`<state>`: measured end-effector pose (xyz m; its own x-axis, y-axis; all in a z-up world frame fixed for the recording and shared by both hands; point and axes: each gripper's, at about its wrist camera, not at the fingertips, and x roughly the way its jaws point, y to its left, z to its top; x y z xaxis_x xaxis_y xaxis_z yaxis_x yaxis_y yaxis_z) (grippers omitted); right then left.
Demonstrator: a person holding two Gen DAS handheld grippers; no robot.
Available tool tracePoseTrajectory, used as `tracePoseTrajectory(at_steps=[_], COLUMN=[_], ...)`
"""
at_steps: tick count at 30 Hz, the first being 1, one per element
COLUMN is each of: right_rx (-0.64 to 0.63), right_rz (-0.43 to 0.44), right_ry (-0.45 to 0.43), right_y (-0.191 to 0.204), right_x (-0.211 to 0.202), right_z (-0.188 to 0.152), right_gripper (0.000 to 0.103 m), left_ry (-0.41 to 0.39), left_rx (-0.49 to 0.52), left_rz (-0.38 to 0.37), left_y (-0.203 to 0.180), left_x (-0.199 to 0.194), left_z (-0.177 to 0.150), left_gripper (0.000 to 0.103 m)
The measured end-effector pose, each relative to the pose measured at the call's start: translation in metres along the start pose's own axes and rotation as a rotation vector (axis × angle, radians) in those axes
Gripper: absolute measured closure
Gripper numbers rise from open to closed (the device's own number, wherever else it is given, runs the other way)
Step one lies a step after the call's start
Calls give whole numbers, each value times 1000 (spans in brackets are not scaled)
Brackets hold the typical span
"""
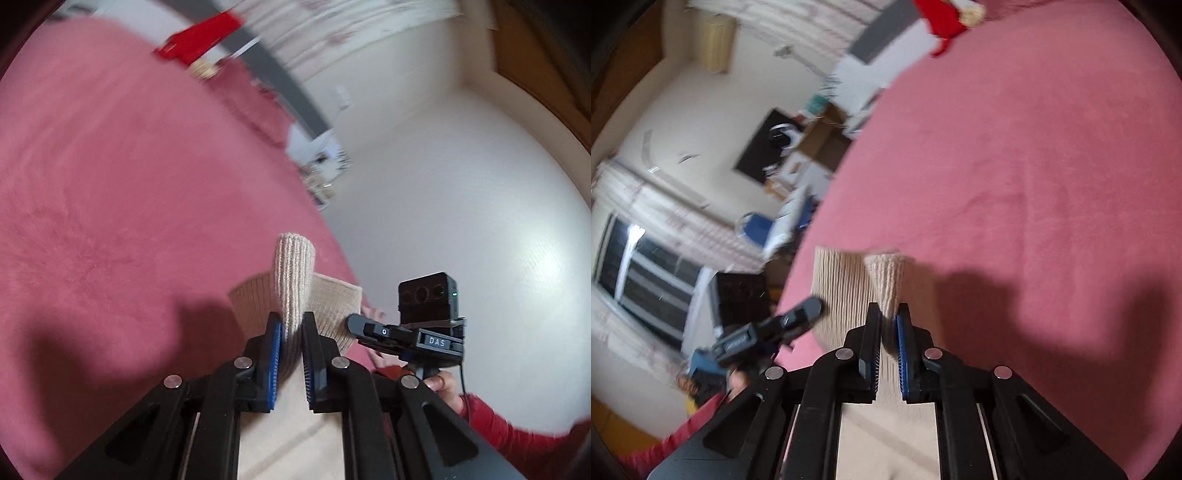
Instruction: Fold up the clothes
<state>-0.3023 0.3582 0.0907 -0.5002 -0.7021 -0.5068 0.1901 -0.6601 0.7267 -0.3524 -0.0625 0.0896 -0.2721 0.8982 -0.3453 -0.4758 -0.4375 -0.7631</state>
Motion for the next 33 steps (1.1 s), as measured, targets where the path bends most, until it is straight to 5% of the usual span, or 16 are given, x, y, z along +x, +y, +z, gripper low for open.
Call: tracePoseTrajectory(at_steps=[6,10,15,18,20,22,25,29,30,31,32,33], right_rx=[-112,-149,7,106,99,79,132,219,201,174,132,99], right_rz=[20,-101,-214,-209,-212,-200,-283,-284,-279,-289,-325,-349], right_ry=[101,215,296,258,153,79,108,138,157,182,217,234], right_y=[45,44,2,-4,6,17,25,22,26,27,26,25], right_x=[-46,-40,-42,-65,-87,-91,-72,-51,-42,-36,-34,-38], right_z=[-91,-166,-226,-235,-229,-220,-213,-232,-236,-239,-241,-243], right_gripper=[94,94,90,80,65,65,65,55,56,67,95,96], left_ry=[77,148,234,223,180,113,101,137,193,249,300,307], left_rx=[120,24,-139,-125,-100,-51,-9,27,45,64,88,112], left_rz=[-5,72,132,184,230,301,305,332,383,434,492,491], left_y=[-40,-24,-3,-13,-21,-34,-50,-58,-54,-51,-47,-46], left_x=[-27,-43,-61,-84,-93,-82,-46,11,26,41,49,46], left_z=[-54,-108,-161,-169,-162,-149,-133,-132,-136,-141,-146,-151], left_gripper=[93,93,93,93,93,90,89,87,87,87,88,89])
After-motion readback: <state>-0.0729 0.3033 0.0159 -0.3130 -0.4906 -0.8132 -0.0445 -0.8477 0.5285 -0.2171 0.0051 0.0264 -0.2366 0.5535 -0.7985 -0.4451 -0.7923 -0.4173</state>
